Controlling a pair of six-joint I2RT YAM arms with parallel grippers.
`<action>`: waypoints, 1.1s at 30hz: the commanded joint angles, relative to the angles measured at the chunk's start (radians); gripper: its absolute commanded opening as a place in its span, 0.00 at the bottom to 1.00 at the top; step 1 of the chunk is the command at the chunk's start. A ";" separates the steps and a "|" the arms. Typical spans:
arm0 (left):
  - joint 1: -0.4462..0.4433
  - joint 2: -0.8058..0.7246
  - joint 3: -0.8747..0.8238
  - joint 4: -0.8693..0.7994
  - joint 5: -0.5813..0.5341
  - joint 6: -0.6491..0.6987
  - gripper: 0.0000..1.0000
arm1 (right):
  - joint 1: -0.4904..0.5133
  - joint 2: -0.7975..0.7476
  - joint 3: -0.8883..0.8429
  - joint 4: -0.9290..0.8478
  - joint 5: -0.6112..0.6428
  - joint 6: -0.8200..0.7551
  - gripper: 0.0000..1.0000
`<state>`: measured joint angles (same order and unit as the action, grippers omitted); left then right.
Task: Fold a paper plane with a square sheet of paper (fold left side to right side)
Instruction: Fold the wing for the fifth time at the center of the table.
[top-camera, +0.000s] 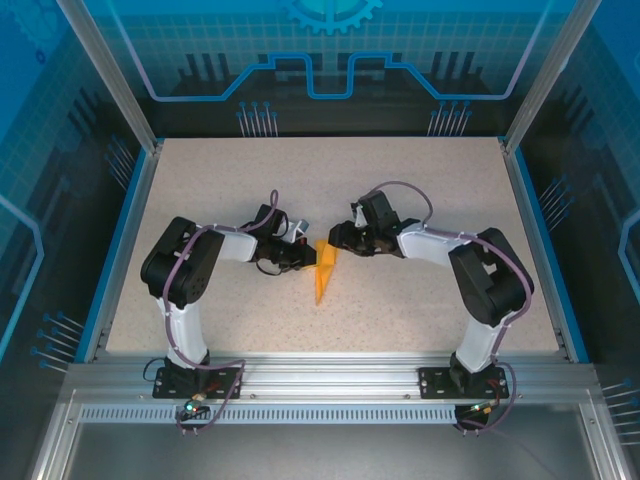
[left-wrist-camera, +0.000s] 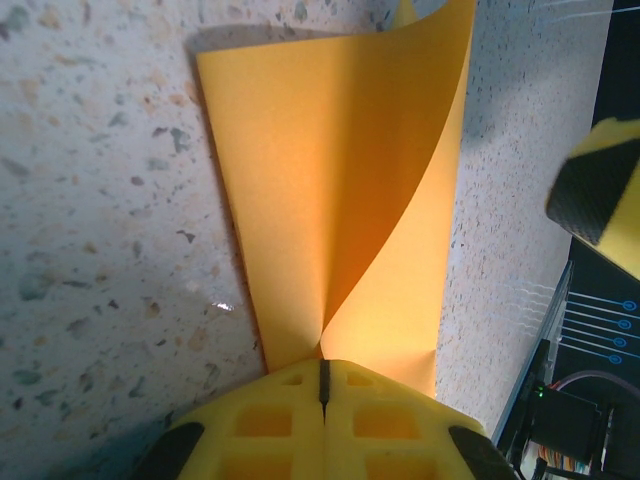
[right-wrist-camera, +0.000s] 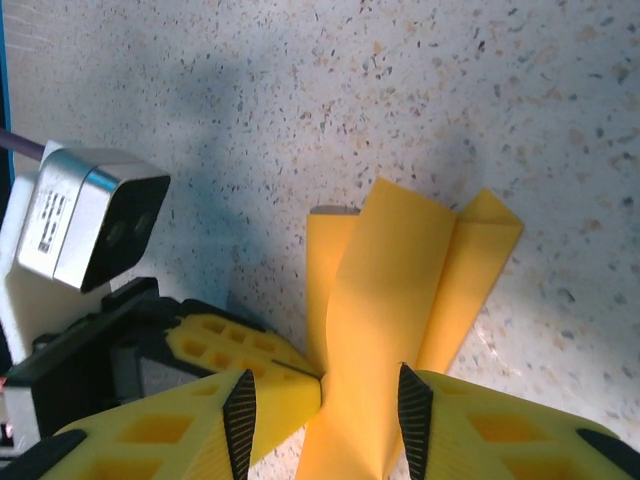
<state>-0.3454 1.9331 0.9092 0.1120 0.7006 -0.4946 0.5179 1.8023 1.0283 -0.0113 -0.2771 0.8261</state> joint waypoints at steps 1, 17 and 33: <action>0.019 0.017 0.010 -0.023 -0.022 0.020 0.00 | -0.004 0.041 0.044 -0.032 0.002 -0.001 0.45; 0.019 0.020 0.013 -0.020 -0.023 0.019 0.00 | -0.005 0.140 0.093 -0.055 0.009 0.003 0.45; 0.019 -0.060 0.024 -0.062 -0.018 0.031 0.00 | -0.004 0.224 0.147 -0.180 0.024 -0.007 0.45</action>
<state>-0.3420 1.9205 0.9092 0.0910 0.6933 -0.4938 0.5163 1.9705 1.1660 -0.1242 -0.2703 0.8257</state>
